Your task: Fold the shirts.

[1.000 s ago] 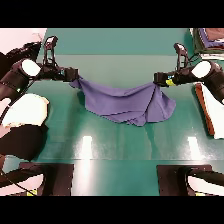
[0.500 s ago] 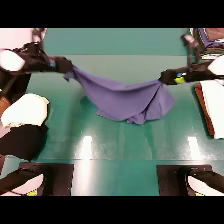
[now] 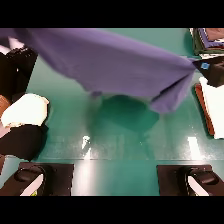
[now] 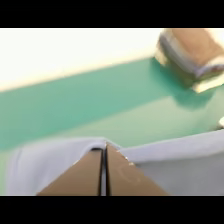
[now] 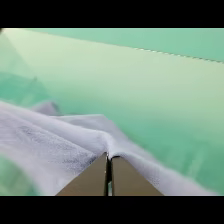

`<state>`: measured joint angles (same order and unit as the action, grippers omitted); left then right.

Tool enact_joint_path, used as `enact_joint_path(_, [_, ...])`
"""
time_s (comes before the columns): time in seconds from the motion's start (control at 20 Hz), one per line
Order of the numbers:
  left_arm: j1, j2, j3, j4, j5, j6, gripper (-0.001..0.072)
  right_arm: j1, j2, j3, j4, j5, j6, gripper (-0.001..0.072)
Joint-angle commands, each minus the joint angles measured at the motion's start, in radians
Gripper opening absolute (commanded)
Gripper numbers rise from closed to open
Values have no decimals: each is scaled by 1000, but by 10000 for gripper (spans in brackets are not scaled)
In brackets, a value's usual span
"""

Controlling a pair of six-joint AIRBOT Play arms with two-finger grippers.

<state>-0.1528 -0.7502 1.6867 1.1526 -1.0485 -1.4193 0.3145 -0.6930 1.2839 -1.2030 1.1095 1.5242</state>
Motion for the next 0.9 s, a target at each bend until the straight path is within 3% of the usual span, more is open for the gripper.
enact_joint_path(0.0, [1,30,69,11,-48,-25,24,-1,13,0,-5,109,88,16])
enact_joint_path(0.2, [1,-126,-7,18,-201,-20,25,0,-195,0,5,254,151,16])
enact_joint_path(0.3, [1,-245,-92,37,-236,7,25,0,-323,0,4,257,151,16])
enact_joint_path(0.5, [1,-532,-278,49,-72,38,26,0,-571,0,5,137,123,16])
enact_joint_path(0.65, [1,-758,-290,49,43,40,26,0,-705,0,8,31,108,17])
enact_joint_path(0.85, [1,-855,-289,48,192,39,26,0,-778,0,7,-68,108,17])
